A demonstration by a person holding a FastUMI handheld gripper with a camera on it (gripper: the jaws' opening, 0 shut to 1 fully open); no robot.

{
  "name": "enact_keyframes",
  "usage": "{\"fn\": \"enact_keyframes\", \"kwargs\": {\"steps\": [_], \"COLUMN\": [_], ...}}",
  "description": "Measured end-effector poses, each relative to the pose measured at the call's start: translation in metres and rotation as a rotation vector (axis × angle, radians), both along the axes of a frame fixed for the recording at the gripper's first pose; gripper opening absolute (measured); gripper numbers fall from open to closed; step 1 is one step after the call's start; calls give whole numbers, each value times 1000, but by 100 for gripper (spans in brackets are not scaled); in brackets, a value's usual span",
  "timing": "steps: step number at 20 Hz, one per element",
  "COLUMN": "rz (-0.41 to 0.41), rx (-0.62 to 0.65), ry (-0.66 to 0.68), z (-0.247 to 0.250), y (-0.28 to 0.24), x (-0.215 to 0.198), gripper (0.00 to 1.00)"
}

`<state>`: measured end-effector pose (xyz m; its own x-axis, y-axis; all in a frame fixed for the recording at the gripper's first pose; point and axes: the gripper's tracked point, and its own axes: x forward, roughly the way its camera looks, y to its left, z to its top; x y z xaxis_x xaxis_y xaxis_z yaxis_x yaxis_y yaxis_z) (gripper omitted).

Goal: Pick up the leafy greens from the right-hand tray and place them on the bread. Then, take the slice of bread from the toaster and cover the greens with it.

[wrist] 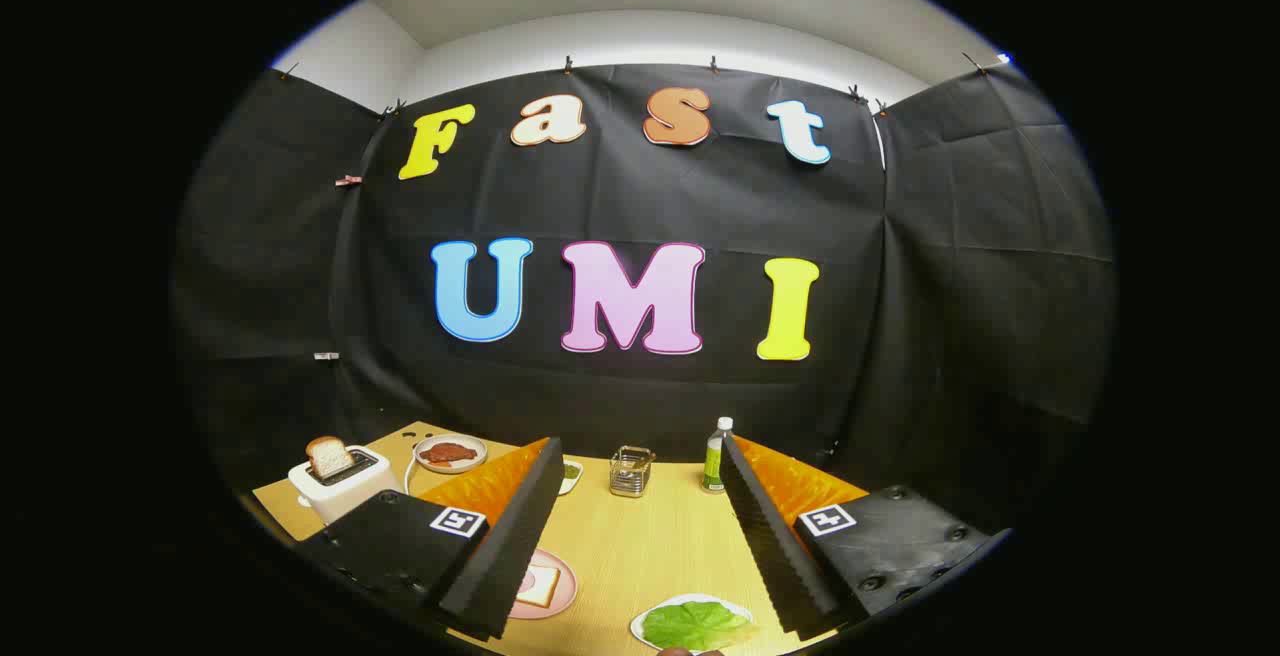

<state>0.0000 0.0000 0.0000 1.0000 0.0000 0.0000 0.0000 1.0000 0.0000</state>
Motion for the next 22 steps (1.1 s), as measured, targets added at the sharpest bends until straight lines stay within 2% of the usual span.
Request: {"fn": "enact_keyframes", "kwargs": {"steps": [16,20,22], "rz": [-40,-42,-15], "rx": [20,-23,-47], "ry": [80,97,117], "z": [-27,-39,-48], "y": [-26,-35,-33], "x": [-7,-2,3], "gripper": [98,97,98]}}
